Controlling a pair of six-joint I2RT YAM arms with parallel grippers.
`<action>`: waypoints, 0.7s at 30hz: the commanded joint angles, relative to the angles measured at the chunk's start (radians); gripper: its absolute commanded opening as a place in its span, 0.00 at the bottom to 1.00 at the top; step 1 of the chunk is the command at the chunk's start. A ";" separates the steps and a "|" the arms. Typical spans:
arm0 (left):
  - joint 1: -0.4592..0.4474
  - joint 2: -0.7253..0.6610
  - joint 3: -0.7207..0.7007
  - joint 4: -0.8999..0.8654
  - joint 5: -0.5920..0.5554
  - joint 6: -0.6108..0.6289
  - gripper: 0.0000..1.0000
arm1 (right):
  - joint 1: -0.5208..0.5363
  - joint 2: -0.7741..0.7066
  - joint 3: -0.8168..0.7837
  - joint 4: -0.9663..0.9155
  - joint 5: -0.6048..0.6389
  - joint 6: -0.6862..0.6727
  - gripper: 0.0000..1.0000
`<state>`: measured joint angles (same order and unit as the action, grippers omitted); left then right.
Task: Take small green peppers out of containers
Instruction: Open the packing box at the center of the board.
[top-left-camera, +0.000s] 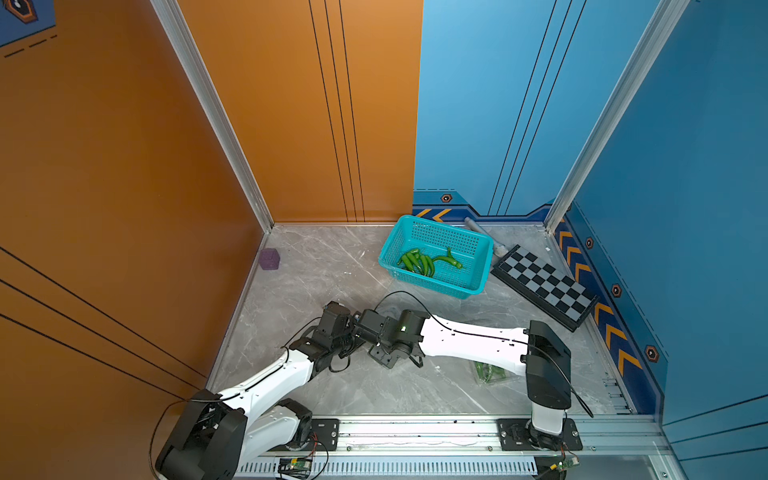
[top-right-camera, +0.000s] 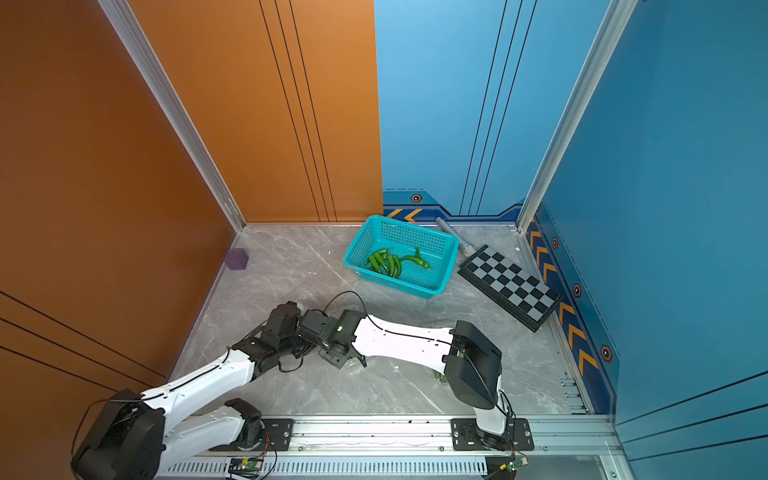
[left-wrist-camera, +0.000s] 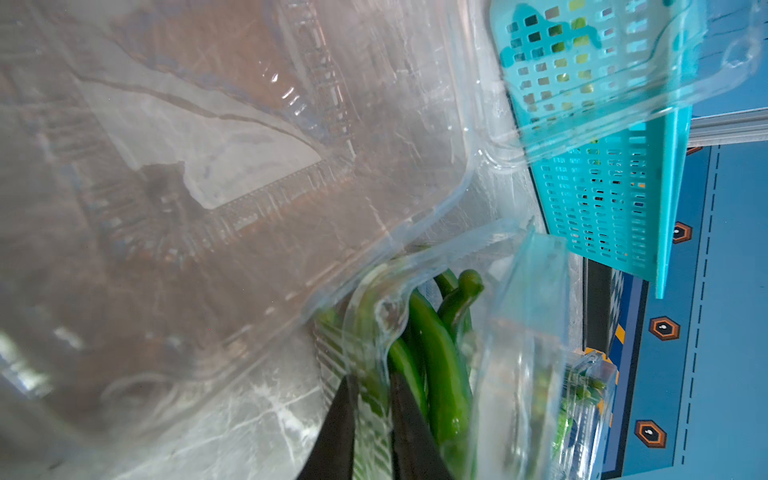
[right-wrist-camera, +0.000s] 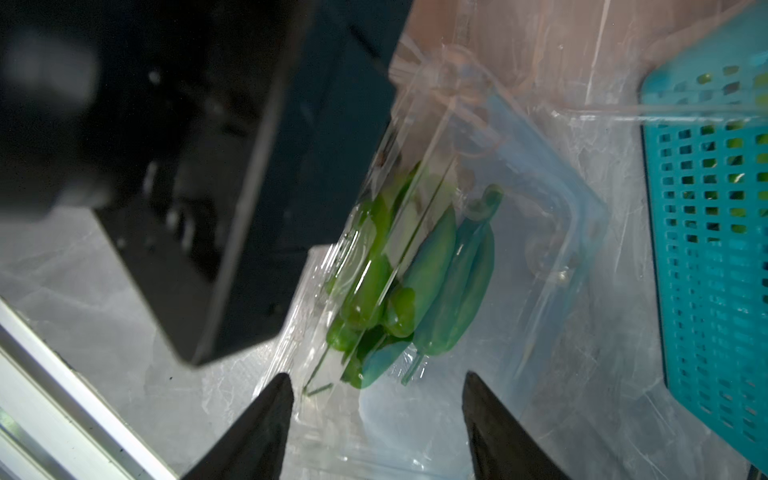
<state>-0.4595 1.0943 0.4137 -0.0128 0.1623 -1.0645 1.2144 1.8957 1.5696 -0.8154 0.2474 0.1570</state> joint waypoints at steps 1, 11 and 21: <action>-0.008 -0.020 -0.005 -0.018 -0.029 -0.012 0.18 | 0.017 0.013 -0.024 0.074 0.067 0.019 0.67; -0.002 -0.008 -0.019 0.012 -0.024 -0.032 0.18 | 0.045 -0.053 -0.165 0.255 0.132 0.044 0.68; 0.021 -0.042 -0.038 0.013 -0.013 -0.036 0.17 | 0.050 -0.135 -0.353 0.455 0.246 0.045 0.65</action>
<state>-0.4515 1.0782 0.3946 -0.0067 0.1570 -1.0977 1.2598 1.8027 1.2411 -0.4263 0.4316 0.1913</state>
